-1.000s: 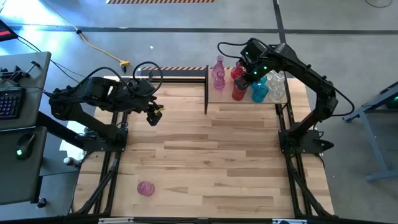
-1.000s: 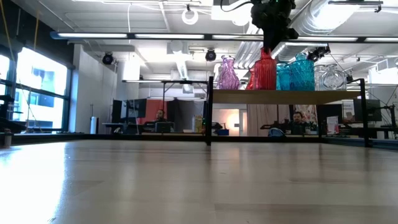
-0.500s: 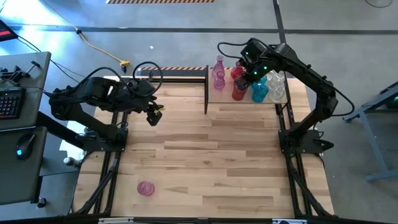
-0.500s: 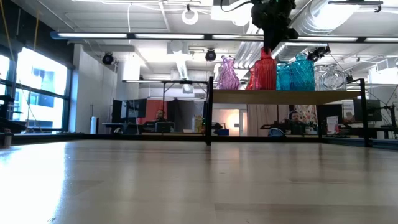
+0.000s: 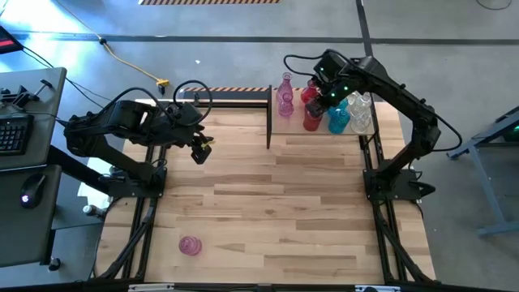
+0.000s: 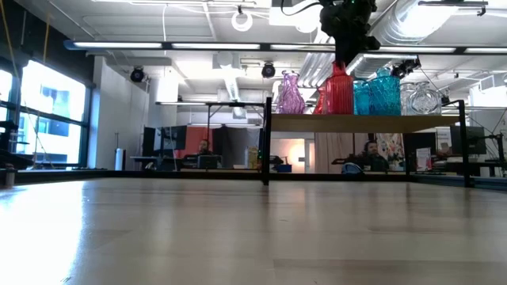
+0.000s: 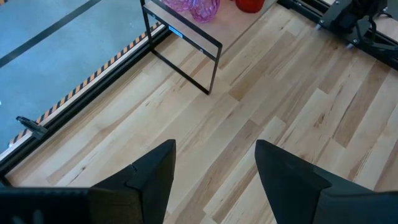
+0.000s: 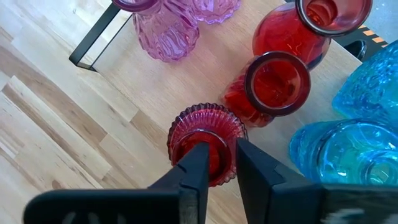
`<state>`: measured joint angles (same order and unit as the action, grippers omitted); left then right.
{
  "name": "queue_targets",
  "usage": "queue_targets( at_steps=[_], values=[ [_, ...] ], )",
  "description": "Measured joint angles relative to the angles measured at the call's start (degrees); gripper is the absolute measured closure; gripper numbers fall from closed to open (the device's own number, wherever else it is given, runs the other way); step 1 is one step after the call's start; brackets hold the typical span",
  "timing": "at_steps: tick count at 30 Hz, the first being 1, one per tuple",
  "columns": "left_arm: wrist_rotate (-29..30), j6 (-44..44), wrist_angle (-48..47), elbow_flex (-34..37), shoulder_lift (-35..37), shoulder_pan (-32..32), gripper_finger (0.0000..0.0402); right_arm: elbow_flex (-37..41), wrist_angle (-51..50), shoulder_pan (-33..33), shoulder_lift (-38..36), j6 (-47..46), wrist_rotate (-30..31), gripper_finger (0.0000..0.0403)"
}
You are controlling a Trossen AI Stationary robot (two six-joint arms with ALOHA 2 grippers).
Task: Sort vases onto shelf
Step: Put the red vase on the shelf aligned with the red vases
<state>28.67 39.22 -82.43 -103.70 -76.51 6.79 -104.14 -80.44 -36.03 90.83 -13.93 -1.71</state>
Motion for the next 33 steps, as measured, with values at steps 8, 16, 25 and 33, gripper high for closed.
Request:
queue_targets(
  at_steps=[8,16,25,33],
  values=[
    [0.0,-0.01,-0.01,0.0,0.02,-0.02,0.019,0.0,1.03,0.0,0.0,-0.13,0.22,0.034],
    [0.0,0.07,0.02,0.0,0.02,-0.01,0.019,0.0,1.0,-0.33,0.0,-0.15,0.17,0.034],
    [0.0,0.03,0.01,0.0,0.02,0.0,0.019,0.0,1.02,-0.74,0.0,0.05,-0.01,0.0322],
    [0.0,0.11,0.0,0.0,0.02,0.0,0.019,0.0,1.01,-0.74,0.0,0.48,0.64,0.0293]
  ],
)
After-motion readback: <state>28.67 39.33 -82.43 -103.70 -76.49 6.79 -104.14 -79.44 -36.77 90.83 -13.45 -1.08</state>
